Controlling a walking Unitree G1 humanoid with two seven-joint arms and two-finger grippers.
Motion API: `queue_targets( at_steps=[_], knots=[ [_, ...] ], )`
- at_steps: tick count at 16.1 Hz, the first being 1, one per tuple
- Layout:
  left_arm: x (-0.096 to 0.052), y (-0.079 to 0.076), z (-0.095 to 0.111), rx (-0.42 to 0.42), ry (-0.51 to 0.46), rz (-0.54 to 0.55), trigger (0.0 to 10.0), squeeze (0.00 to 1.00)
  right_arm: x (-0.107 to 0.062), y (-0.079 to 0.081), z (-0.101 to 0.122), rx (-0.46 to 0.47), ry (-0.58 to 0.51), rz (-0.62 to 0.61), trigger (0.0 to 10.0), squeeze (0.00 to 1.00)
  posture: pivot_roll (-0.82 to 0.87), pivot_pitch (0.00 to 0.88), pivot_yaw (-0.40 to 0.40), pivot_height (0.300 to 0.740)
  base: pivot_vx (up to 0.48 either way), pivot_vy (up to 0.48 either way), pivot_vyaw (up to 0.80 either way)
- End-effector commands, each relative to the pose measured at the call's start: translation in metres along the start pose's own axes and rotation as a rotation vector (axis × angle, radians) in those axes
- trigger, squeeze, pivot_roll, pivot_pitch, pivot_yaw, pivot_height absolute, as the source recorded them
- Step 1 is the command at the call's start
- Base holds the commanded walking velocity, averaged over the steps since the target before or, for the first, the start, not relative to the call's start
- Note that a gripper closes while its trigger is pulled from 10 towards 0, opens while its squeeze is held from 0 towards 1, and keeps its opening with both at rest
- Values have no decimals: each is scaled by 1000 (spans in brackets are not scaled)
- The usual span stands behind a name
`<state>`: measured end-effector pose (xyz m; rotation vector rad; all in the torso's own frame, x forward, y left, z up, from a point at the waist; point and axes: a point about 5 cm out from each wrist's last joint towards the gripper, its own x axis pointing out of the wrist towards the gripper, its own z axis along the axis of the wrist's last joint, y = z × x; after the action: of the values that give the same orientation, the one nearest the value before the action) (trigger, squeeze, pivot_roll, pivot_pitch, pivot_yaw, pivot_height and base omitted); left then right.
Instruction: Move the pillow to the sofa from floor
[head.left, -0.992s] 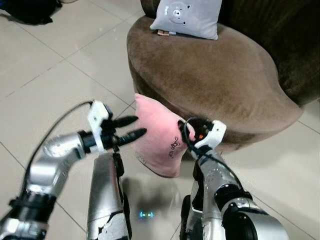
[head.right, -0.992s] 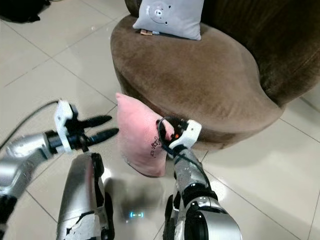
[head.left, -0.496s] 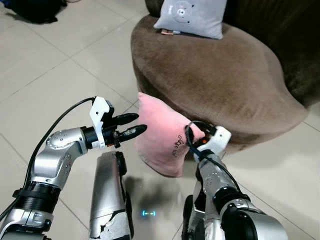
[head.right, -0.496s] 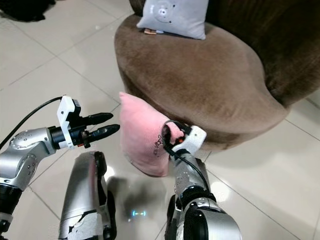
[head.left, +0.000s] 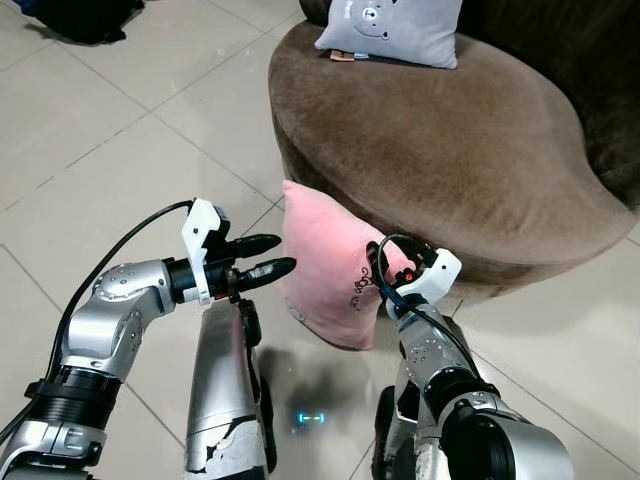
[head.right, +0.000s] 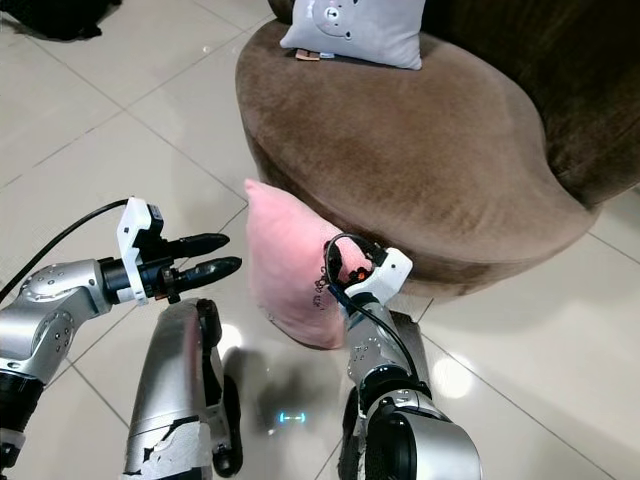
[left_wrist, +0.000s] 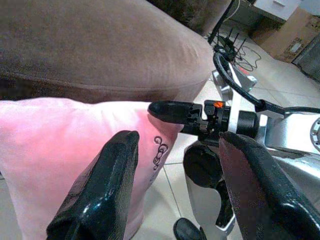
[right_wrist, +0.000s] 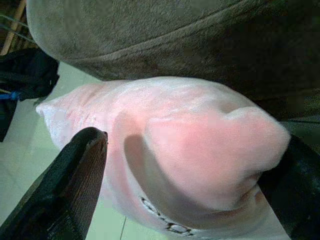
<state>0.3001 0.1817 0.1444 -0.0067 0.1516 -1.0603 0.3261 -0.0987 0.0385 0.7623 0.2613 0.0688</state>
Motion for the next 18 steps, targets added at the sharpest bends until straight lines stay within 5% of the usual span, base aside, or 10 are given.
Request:
queue_targets(
  at_steps=[1,2,18],
  knots=[
    [-4,-1,-7,-10,27,-3,10000,0,-2,10,-20,43,66,19,2000,0,312,287,3,490,0,0,0],
    [-5,-1,-7,-10,32,-4,10000,0,-3,11,-24,42,82,25,0,0,313,291,3,490,0,0,0],
    [3,0,-12,3,44,-29,10000,0,-5,4,-19,36,45,16,0,0,303,267,26,490,0,0,0]
  ],
)
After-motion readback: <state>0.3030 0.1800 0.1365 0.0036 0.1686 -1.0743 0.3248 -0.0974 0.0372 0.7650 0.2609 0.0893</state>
